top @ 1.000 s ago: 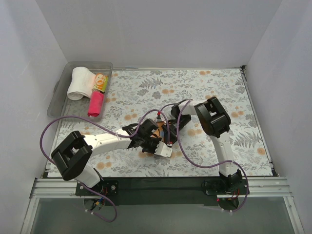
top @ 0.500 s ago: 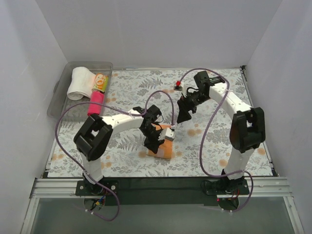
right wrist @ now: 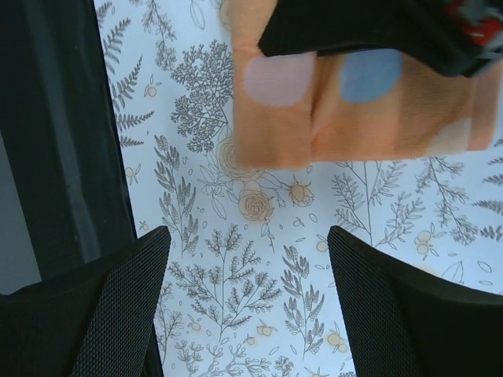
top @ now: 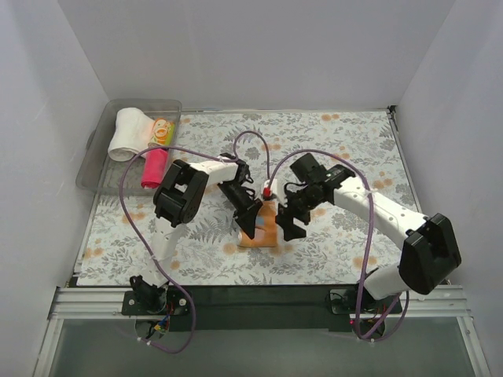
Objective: Roll the towels
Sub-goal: Roll the towel
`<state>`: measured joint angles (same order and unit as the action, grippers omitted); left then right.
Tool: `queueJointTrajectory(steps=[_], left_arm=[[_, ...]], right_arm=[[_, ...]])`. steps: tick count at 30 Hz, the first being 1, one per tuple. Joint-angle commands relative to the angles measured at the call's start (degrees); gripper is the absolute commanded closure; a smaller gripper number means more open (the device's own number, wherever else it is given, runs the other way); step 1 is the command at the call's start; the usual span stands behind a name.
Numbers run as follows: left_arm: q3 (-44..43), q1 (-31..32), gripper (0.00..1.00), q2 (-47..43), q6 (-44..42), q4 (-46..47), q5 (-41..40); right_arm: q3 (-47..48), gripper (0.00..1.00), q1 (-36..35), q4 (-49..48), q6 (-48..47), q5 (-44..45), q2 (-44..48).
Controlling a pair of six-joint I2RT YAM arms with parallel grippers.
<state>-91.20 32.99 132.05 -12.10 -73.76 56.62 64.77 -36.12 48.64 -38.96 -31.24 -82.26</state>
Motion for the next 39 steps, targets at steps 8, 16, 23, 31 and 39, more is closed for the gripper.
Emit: queueJointTrajectory(steps=[8, 16, 23, 31, 39], left_arm=[[-0.47, -1.53, 0.92, 6.91, -4.69, 6.43, -10.65], [-2.84, -2.32, 0.89, 8.14, -3.99, 6.43, -10.39], [-4.51, -3.2, 0.84, 7.0, -4.42, 5.91, -9.78], [-3.9, -7.32, 0.68, -0.46, -5.39, 5.64, -8.19], [-3.11, -16.11, 0.6, -11.97, -5.04, 11.0, -7.85]], right_arm=[[-5.53, 0.29, -12.13, -21.29, 4.24, 12.26, -4.66], [-11.15, 0.38, -16.79, -29.82, 2.22, 13.31, -8.26], [-14.5, 0.82, -16.79, -32.65, 0.29, 14.02, -10.82], [-14.85, 0.99, -16.62, -23.26, 0.11, 6.12, -6.61], [-11.34, 0.99, -15.13, -15.16, 5.55, -3.1, -8.0]])
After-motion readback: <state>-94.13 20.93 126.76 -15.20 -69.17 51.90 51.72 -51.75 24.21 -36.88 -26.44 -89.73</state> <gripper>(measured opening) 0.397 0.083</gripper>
